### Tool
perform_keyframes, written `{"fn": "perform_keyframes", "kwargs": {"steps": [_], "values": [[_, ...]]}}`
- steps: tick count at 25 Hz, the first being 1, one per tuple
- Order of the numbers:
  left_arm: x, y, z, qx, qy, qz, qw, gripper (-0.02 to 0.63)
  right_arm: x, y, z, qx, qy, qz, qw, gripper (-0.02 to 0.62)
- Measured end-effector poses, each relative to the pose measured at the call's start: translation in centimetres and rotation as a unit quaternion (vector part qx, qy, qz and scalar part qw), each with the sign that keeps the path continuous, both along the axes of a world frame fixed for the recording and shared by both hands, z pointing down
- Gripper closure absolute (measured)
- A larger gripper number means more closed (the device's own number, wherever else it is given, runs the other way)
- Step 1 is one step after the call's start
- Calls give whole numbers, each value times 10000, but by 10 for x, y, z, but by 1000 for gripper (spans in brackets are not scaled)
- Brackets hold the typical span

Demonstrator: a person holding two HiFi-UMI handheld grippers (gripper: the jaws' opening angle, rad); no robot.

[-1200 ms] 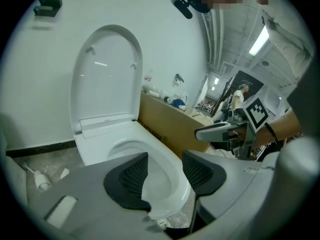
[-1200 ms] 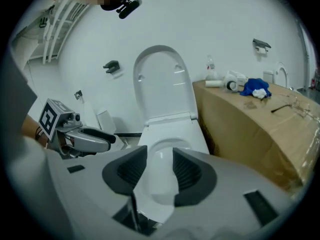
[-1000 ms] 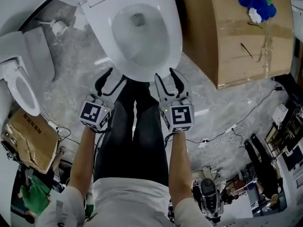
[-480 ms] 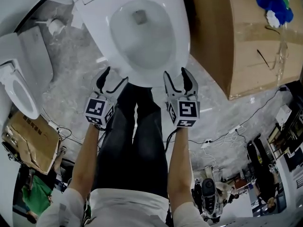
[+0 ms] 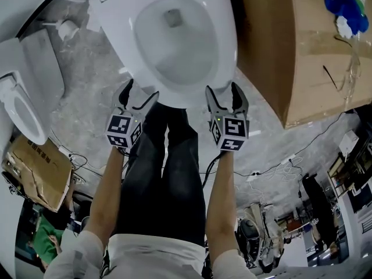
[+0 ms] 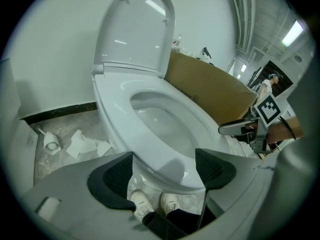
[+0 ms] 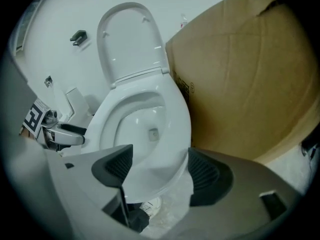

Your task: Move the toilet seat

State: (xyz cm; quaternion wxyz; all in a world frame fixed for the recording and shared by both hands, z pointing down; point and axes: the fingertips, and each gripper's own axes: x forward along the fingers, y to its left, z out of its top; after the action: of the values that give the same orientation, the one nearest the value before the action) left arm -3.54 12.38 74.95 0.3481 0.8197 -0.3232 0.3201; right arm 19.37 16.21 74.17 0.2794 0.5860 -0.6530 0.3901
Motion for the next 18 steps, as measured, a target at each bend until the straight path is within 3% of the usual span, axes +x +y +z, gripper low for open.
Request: {"fn": "perform_keyframes", "kwargs": {"steps": [8,18], "values": [[0,12,21,-350,19,-45,9994,210,-1,8,25,-237,-193,66,9995,242],[2,14,20,-319,45,145,9994,209,-4,5,27,-115,-468,331,9983,242]]}}
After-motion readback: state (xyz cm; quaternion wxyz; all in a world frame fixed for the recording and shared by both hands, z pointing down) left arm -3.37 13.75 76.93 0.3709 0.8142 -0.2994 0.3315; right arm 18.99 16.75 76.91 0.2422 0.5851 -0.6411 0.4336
